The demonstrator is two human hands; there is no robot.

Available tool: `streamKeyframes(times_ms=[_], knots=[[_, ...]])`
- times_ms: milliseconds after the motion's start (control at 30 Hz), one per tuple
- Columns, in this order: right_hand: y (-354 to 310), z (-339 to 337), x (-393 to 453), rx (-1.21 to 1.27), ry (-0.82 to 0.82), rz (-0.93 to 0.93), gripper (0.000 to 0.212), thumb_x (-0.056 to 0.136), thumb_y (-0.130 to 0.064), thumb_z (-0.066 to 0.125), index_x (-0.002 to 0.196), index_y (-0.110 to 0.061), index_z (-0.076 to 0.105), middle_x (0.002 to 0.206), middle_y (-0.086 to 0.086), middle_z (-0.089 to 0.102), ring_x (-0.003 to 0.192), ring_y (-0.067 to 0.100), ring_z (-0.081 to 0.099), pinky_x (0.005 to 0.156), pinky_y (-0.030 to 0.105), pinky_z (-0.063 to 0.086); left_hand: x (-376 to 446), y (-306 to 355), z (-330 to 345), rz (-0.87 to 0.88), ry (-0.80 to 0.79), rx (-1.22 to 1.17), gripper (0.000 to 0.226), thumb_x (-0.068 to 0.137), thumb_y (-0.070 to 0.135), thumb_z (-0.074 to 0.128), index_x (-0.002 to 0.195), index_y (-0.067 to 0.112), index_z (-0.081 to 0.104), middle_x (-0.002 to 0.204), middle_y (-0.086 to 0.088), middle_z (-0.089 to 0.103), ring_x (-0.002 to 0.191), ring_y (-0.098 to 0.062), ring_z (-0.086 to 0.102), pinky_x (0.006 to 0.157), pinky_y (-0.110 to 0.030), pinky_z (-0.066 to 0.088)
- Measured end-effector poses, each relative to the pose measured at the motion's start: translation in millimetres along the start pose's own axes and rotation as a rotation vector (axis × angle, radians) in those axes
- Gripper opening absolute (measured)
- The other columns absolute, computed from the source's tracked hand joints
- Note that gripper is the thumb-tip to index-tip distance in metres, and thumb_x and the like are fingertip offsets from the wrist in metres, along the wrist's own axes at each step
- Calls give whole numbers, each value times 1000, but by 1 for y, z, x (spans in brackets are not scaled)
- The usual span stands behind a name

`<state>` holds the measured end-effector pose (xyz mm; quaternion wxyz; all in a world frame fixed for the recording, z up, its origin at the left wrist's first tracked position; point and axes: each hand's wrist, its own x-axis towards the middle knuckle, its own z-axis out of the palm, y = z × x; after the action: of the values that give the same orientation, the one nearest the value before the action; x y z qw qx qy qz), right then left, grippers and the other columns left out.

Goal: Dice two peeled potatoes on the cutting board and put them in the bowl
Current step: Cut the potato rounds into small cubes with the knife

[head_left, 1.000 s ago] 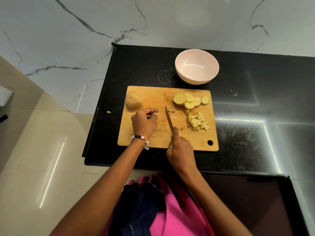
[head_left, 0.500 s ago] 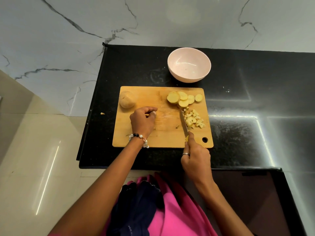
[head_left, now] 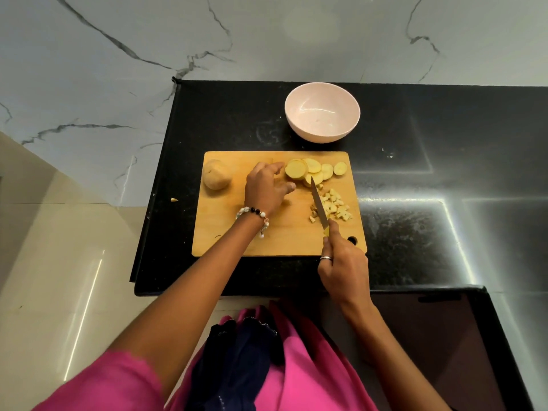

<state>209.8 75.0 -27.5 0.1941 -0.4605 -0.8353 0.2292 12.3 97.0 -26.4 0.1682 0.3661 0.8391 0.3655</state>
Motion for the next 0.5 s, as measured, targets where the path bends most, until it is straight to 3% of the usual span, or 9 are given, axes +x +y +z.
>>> streamKeyframes(times_ms=[100,200,300,500], knots=[[0,-2,7,35,55,25,47,90,-17,43,133,2,50,65,12,61,53,19,43,48,30,30,16,7,9,71,-81,126,69,77,35,76,137,15,48,129,-6,51,118,-21,47,95,-31,46],[3,-2,15,63,72,35,46,91,-16,44,134,0,50,64,12,62,52,21,45,48,30,32,25,12,15,92,-122,237,71,78,43,73,138,16,46,131,-7,47,121,-24,44,92,-31,43],[4,-1,23,67,74,21,45,92,-15,45,134,0,49,66,12,63,53,18,43,49,29,29,30,14,19,60,-104,241,66,78,44,73,134,16,50,128,-7,49,119,-24,45,91,-30,43],[8,-2,39,77,56,-13,44,94,-16,44,135,-1,49,72,15,67,58,27,55,50,31,33,30,13,20,18,-69,146,61,68,41,82,119,14,60,119,-7,55,107,-21,52,85,-27,48]])
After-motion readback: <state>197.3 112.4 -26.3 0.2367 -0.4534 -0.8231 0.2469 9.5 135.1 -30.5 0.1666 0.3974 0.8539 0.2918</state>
